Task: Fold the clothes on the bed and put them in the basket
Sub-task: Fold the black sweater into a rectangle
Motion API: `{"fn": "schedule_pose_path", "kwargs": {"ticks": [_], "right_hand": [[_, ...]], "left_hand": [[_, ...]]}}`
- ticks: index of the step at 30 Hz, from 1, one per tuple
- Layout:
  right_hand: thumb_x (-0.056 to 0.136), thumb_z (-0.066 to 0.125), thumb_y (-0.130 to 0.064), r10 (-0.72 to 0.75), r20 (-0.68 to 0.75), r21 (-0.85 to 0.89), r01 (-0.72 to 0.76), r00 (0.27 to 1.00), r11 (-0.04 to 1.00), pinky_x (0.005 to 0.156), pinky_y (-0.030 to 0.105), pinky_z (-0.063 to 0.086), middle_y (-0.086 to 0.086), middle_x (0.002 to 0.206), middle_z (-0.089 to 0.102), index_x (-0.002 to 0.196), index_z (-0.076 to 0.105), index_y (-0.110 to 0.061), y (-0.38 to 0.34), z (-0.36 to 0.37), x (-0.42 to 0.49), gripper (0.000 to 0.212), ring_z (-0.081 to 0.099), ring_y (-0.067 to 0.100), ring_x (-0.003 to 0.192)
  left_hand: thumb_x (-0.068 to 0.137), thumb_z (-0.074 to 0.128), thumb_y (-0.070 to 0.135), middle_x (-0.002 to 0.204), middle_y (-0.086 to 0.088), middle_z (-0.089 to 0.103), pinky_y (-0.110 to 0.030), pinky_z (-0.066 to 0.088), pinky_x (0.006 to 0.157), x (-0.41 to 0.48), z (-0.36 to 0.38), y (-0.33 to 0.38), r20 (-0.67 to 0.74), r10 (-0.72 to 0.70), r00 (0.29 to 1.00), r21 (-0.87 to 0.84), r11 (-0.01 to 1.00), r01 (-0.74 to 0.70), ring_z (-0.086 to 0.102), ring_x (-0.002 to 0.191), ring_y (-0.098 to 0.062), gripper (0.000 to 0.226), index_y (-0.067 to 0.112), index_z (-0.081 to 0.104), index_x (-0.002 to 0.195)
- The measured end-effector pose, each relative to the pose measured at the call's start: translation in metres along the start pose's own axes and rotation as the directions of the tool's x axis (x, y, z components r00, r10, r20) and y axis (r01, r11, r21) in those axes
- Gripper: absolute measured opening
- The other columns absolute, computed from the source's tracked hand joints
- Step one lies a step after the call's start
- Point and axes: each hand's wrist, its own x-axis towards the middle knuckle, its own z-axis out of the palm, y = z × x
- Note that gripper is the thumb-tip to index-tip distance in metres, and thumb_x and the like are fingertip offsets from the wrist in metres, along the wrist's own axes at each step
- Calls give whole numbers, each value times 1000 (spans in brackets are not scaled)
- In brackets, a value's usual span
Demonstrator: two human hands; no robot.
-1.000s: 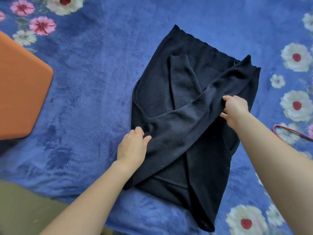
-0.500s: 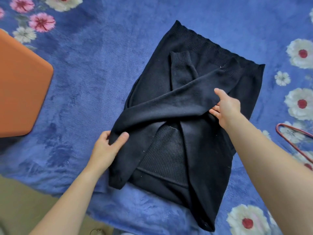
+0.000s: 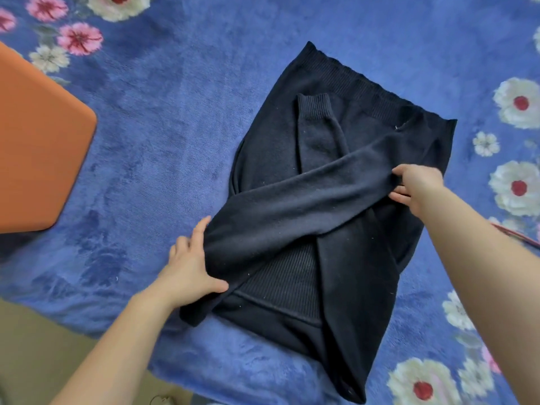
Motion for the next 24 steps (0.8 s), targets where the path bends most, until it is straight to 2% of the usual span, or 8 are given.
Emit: {"fn": "schedule_pose_path", "kwargs": {"ticks": [3, 6, 9, 12, 14, 17, 20, 24], "right_hand": [[92, 63, -17, -45, -39, 64, 48, 998, 997, 78, 35, 56, -1, 117, 51, 138, 45, -13, 4, 7, 2, 49, 55, 20, 100], [96, 51, -11, -97, -106, 117, 109, 990, 987, 77, 33, 57, -1, 105, 61, 93, 54, -20, -5, 10, -1, 10, 56, 15, 84], [96, 45, -12, -162, -211, 101, 186, 964, 977, 60, 26, 52, -4, 83, 53, 70, 41, -20, -9, 4, 3, 28, 47, 15, 71], [94, 49, -13, -185, -173, -22, 184, 967, 983, 62, 29, 48, -2, 83, 47, 92, 55, -12, -2, -3, -1, 6, 45, 16, 66], [92, 54, -16, -264, -122, -307, 217, 957, 927, 72, 34, 45, 4, 106, 53, 125, 50, -7, 16, -11, -14, 35, 54, 23, 84], [91, 54, -17, -470, -73, -500, 375, 880, 780, 85, 31, 39, 7, 125, 48, 127, 49, -9, 58, -22, -50, 38, 53, 24, 105], [89, 58, -20, -527, -129, -454, 423, 840, 785, 83, 34, 39, 3, 113, 44, 119, 49, -9, 121, -35, -93, 33, 53, 26, 98], [85, 70, -40, -116, -280, -313, 24, 953, 950, 84, 39, 39, 13, 113, 51, 109, 51, -6, 210, -55, -138, 46, 52, 31, 101]], "left_hand": [[58, 78, 43, 128, -2, 31, -44, 34, 98, -19, 35, 18, -392, 370, 842, 267, 922, -280, 34, 115, -25, 99, 32, 30, 144], [54, 77, 20, 108, -1, 40, -35, 45, 72, -21, 64, 22, -282, 589, 757, 416, 786, -457, 47, 88, -22, 77, 26, 46, 124], [55, 61, -7, 89, 2, 44, -29, 42, 47, -14, 67, 16, -206, 530, 823, 401, 813, -423, 50, 70, -20, 64, 24, 47, 109], [63, 47, -3, 83, 11, 44, -32, 45, 62, -11, 51, 8, -40, 529, 848, 295, 817, -496, 48, 77, -16, 50, 27, 51, 102], [67, 43, 8, 90, 15, 47, -26, 44, 73, -14, 41, 0, 116, 543, 832, 223, 802, -554, 45, 85, -6, 47, 30, 57, 106], [76, 49, 20, 98, 19, 54, -22, 42, 77, -24, 38, -12, -86, 553, 829, 158, 829, -537, 45, 91, -2, 33, 29, 64, 103], [83, 64, 15, 109, 11, 50, -28, 38, 88, -28, 37, -26, -528, 143, 837, -102, 968, -230, 42, 103, -11, 27, 22, 59, 109], [85, 69, 36, 106, 2, 62, -36, 45, 90, -26, 39, -43, -279, -273, 921, -517, 851, 95, 59, 106, -23, 36, 13, 56, 109]]}}
